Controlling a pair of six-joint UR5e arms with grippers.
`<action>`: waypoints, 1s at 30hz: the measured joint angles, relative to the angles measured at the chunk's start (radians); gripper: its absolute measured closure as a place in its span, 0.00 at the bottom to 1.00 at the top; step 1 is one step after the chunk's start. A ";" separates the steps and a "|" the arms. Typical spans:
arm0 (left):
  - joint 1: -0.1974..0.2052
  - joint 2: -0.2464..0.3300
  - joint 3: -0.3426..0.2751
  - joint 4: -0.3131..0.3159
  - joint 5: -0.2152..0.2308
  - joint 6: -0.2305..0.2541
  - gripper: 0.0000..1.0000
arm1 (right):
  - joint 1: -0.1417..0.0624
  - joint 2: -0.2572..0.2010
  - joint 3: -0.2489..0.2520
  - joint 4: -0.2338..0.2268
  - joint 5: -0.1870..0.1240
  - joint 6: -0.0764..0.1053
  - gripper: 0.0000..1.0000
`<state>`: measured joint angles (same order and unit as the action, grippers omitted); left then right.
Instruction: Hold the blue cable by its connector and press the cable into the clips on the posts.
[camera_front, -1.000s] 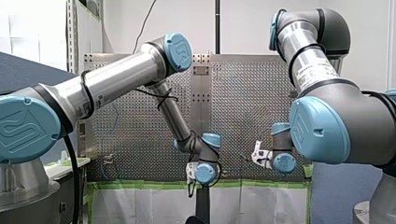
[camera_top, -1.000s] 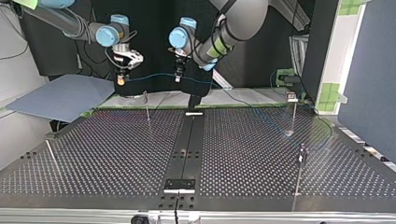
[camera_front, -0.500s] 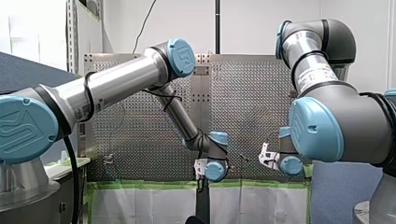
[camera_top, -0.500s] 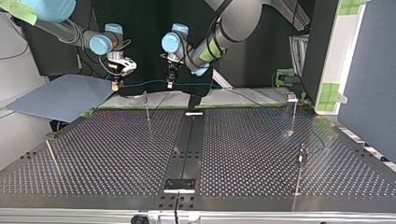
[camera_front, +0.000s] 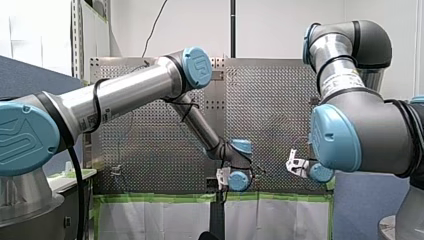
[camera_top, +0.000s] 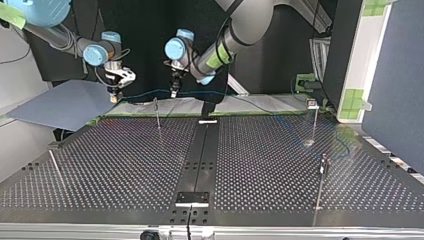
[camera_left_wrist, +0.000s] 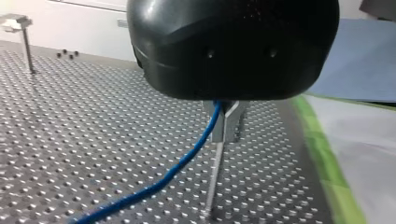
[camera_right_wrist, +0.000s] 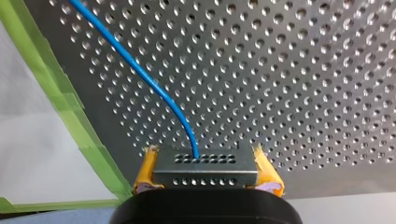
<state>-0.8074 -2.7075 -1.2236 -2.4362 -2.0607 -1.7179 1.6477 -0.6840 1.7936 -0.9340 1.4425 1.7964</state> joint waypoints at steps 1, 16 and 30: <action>0.000 0.000 0.007 0.000 0.000 0.000 1.00 | -0.005 0.000 -0.003 0.002 -0.004 -0.001 1.00; 0.017 -0.001 0.039 -0.015 0.004 0.003 1.00 | -0.026 0.006 -0.038 0.013 -0.019 -0.031 1.00; 0.021 -0.053 0.090 -0.046 0.022 -0.003 1.00 | -0.027 0.026 -0.060 0.030 -0.020 -0.041 1.00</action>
<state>-0.7864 -2.7601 -1.1341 -2.4826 -2.0385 -1.7205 1.6208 -0.6580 1.7332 -0.9035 1.4228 1.7555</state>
